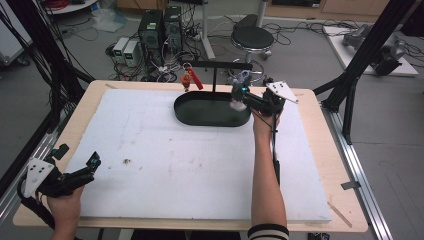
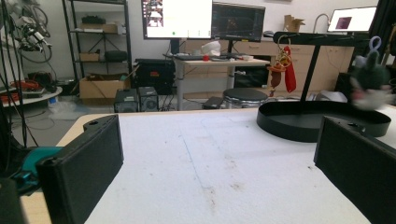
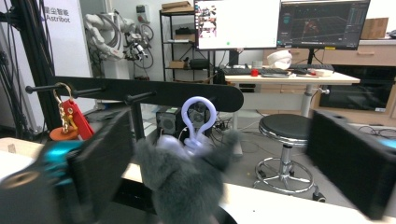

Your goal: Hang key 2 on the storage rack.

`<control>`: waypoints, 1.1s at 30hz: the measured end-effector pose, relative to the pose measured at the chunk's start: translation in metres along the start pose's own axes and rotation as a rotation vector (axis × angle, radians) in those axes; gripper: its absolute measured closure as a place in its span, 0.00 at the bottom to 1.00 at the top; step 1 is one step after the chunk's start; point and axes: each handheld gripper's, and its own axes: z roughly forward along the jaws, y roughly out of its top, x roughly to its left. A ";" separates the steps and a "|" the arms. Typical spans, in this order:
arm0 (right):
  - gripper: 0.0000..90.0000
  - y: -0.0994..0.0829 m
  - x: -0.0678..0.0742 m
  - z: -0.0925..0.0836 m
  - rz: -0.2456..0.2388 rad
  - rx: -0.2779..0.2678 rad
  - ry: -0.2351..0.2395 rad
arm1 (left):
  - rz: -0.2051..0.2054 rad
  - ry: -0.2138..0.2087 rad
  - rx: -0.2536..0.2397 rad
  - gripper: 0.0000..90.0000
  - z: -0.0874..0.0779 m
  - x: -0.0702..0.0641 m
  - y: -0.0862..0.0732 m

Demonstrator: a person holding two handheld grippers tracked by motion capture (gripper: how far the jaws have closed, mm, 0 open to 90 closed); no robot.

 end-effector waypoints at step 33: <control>0.01 0.011 -0.007 -0.085 -0.008 0.011 -0.010 | -0.005 -0.011 0.016 0.02 0.000 -0.003 0.000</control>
